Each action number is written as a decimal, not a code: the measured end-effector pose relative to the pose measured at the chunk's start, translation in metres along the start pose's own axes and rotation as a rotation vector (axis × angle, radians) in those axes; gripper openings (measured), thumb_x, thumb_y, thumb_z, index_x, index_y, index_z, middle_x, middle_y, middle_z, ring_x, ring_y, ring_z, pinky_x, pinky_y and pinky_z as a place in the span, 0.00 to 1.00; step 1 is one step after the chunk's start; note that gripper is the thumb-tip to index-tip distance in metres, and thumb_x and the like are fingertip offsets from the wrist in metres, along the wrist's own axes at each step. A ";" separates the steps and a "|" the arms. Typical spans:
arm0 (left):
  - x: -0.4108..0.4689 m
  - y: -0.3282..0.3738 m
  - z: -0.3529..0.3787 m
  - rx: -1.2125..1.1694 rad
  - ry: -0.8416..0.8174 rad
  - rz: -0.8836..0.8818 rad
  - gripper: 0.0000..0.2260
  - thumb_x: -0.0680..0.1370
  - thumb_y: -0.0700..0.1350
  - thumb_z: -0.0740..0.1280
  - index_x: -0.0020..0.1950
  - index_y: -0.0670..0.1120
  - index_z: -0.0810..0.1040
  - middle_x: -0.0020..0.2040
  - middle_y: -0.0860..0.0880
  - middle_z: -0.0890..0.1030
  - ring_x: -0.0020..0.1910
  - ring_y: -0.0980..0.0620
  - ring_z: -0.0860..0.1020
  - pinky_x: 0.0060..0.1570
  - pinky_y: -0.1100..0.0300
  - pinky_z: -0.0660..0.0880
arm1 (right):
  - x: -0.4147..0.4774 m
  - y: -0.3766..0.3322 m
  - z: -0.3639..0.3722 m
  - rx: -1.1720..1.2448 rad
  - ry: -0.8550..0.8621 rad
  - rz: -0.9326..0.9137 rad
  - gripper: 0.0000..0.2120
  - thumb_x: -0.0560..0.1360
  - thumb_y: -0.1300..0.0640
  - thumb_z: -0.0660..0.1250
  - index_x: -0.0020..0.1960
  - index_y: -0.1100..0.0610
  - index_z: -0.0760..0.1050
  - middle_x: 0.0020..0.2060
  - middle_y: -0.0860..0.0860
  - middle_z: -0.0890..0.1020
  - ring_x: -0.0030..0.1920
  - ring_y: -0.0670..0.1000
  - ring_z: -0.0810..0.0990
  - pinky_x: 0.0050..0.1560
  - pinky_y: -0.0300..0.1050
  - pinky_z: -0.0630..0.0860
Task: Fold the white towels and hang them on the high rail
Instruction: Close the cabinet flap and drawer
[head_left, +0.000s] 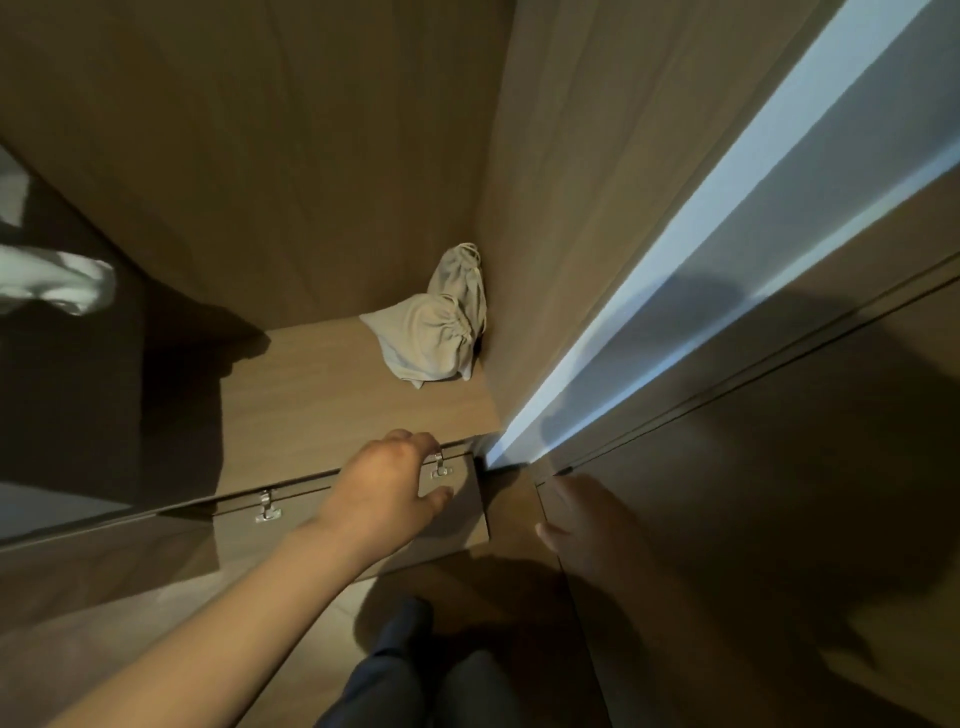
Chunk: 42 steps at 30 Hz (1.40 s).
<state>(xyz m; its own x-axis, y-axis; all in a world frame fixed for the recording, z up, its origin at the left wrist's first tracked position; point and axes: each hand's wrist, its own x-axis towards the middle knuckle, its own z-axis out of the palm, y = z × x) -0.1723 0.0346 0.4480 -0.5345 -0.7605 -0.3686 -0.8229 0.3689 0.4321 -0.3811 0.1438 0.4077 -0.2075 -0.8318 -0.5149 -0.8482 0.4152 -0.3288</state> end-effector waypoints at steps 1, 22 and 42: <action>-0.001 -0.004 0.001 -0.017 0.002 -0.025 0.22 0.77 0.56 0.66 0.68 0.51 0.72 0.62 0.50 0.76 0.59 0.50 0.75 0.57 0.58 0.73 | 0.006 -0.002 -0.001 -0.013 -0.007 -0.028 0.27 0.78 0.48 0.67 0.74 0.51 0.64 0.68 0.49 0.72 0.67 0.47 0.71 0.63 0.40 0.70; -0.036 0.011 0.100 -0.227 0.125 -0.518 0.23 0.77 0.55 0.66 0.70 0.49 0.71 0.64 0.50 0.75 0.61 0.51 0.75 0.59 0.58 0.73 | 0.076 0.046 0.029 -0.222 -0.306 -0.345 0.29 0.78 0.48 0.68 0.76 0.51 0.64 0.70 0.50 0.72 0.67 0.49 0.74 0.63 0.40 0.75; 0.054 -0.197 0.398 -0.362 0.027 -0.675 0.22 0.77 0.55 0.67 0.68 0.48 0.72 0.64 0.49 0.76 0.60 0.50 0.76 0.57 0.58 0.75 | 0.247 0.130 0.327 -0.261 -0.320 -0.300 0.20 0.76 0.47 0.68 0.66 0.47 0.69 0.63 0.48 0.73 0.55 0.45 0.73 0.52 0.40 0.71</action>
<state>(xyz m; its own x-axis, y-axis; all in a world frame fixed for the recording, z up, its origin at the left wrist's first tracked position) -0.1161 0.1334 0.0156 0.0703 -0.7733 -0.6301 -0.8525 -0.3746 0.3646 -0.3836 0.1126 -0.0209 0.1892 -0.7285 -0.6584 -0.9495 0.0350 -0.3117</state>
